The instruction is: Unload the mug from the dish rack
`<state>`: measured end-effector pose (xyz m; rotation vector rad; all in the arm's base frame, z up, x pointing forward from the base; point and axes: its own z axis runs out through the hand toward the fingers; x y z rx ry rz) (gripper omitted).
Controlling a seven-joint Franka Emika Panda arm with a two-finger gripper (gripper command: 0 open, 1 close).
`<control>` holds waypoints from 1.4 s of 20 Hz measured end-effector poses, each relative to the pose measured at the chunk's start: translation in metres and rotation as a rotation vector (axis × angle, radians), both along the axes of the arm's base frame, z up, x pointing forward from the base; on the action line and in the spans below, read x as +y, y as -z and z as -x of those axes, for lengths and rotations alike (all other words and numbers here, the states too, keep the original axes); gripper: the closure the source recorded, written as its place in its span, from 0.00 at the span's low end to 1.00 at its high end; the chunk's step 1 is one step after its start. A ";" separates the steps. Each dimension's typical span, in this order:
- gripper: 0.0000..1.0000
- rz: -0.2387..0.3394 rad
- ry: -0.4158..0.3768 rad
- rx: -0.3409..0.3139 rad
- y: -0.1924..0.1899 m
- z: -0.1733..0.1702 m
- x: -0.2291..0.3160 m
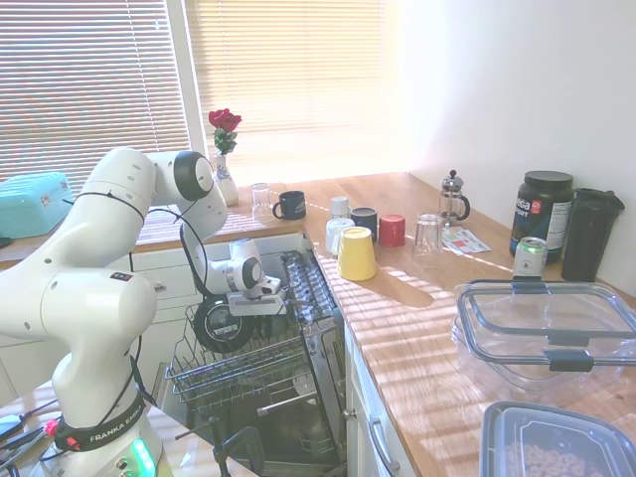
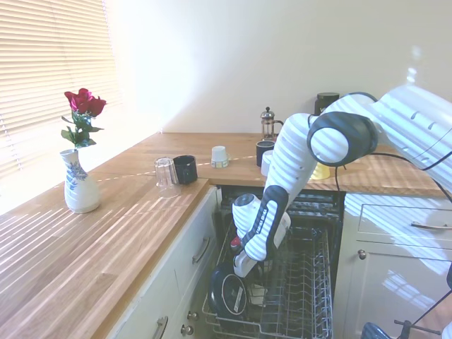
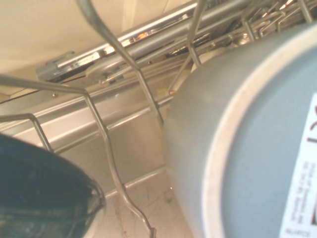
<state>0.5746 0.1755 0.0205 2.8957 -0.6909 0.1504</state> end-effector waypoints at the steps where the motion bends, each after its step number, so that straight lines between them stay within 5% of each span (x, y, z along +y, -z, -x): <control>1: 1.00 0.005 0.001 -0.004 -0.002 0.000 0.000; 20: 1.00 0.071 -0.027 -0.076 -0.098 0.071 0.035; 28: 1.00 0.077 -0.004 -0.151 -0.183 0.096 0.024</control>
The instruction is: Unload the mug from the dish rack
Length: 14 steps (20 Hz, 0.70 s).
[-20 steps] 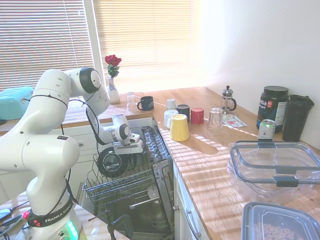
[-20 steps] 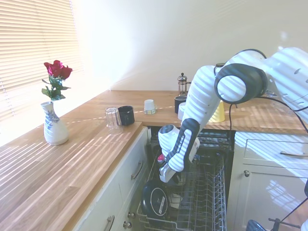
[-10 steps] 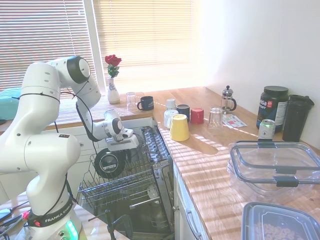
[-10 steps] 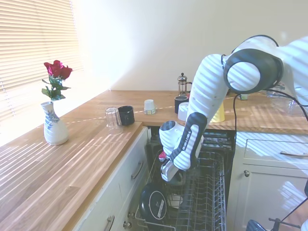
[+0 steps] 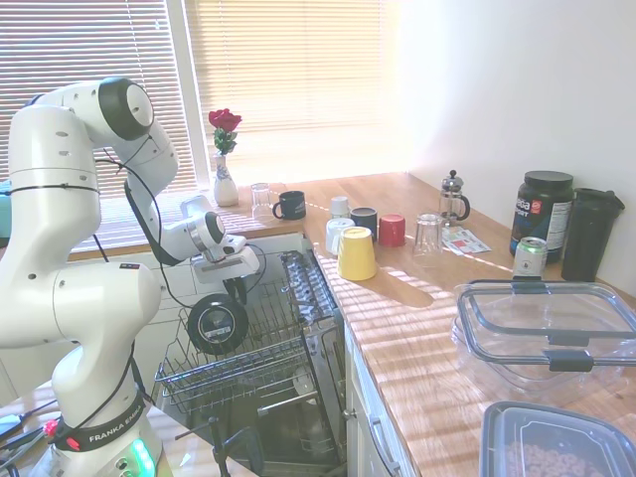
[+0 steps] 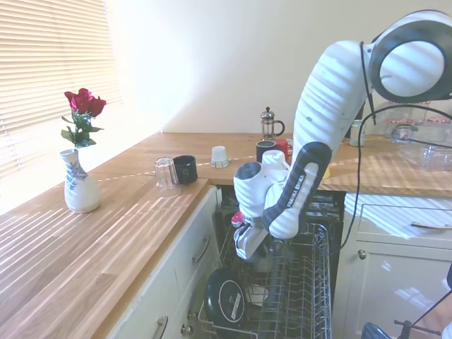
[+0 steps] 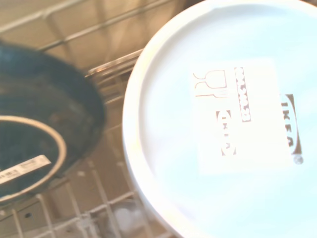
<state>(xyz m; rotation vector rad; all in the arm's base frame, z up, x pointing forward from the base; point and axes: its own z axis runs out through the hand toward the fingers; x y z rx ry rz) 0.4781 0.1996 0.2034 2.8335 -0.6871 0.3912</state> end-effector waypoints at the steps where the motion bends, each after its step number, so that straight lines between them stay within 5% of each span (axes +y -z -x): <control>1: 1.00 0.001 0.008 -0.012 -0.013 0.000 -0.007; 8: 1.00 -0.049 0.114 -0.081 -0.120 -0.009 -0.072; 14: 1.00 -0.093 0.139 -0.073 -0.182 -0.041 -0.105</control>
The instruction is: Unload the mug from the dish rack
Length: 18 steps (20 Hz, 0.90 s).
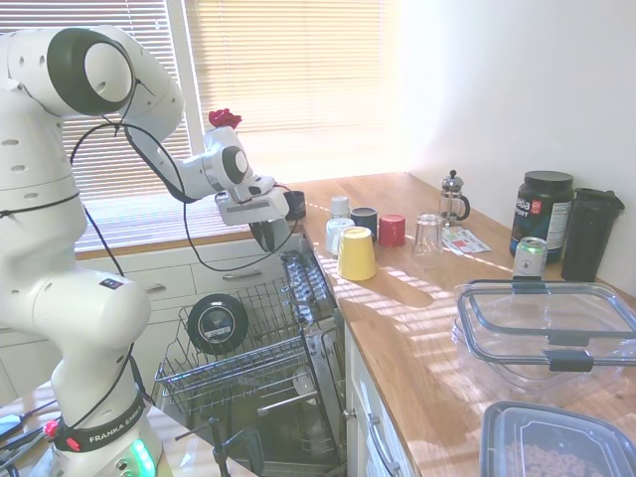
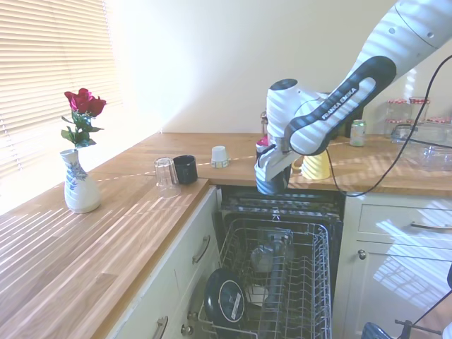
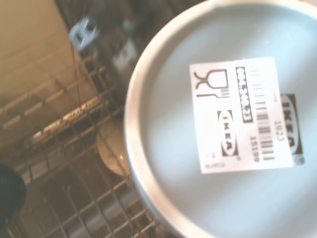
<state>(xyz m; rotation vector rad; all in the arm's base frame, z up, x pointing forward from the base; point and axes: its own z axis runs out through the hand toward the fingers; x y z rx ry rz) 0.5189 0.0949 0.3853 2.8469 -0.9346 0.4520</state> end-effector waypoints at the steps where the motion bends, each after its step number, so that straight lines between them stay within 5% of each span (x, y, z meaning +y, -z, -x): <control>1: 1.00 -0.005 0.003 0.002 -0.009 -0.010 -0.003; 5: 1.00 -0.009 0.013 0.034 -0.021 -0.053 -0.013; 11: 1.00 -0.014 0.012 0.093 0.012 -0.105 -0.005; 18: 1.00 -0.023 0.020 0.120 0.012 -0.133 -0.022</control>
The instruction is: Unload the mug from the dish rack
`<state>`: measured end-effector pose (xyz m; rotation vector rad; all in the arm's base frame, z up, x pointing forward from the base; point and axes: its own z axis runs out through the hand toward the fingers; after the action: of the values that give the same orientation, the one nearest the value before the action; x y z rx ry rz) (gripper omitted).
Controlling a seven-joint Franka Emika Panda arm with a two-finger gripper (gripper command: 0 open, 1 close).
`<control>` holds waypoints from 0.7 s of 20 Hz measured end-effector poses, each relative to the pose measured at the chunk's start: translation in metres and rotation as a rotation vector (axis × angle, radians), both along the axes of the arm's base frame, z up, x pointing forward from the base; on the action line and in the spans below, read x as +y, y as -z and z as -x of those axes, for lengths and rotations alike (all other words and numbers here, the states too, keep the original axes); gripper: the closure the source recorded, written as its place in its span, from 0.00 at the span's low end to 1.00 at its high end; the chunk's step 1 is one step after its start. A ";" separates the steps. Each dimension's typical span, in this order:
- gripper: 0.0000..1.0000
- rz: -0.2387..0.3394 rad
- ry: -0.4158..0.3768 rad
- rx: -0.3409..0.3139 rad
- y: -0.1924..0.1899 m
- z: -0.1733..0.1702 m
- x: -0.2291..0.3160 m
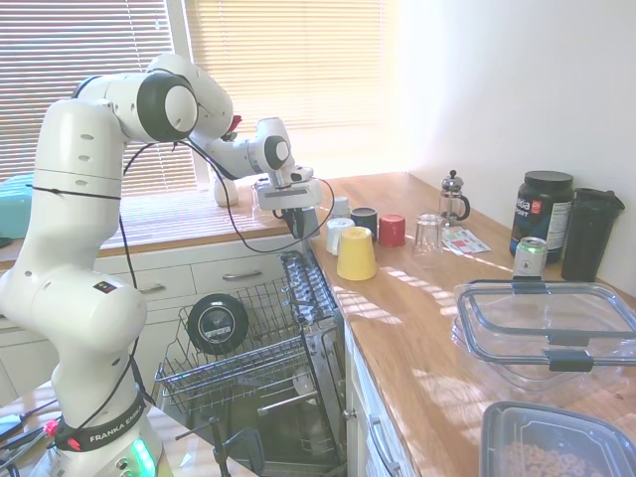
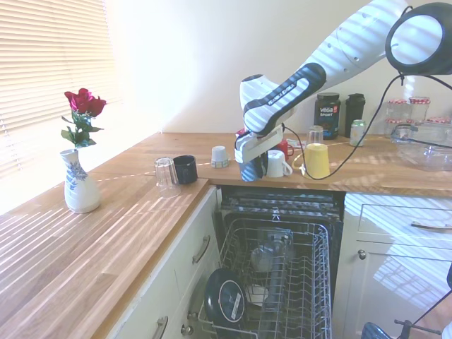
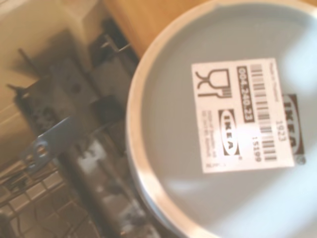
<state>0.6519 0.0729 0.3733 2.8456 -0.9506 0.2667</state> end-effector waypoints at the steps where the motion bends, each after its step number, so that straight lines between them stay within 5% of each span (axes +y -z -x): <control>1: 1.00 0.001 -0.001 0.004 0.001 -0.004 -0.005; 6: 1.00 0.001 -0.001 0.026 0.012 -0.028 -0.026; 7: 0.00 0.002 -0.001 0.028 0.012 -0.031 -0.028; 14: 0.00 0.007 0.025 0.030 -0.010 -0.047 -0.040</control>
<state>0.6990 0.0333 0.3831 2.8211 -0.9776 0.2238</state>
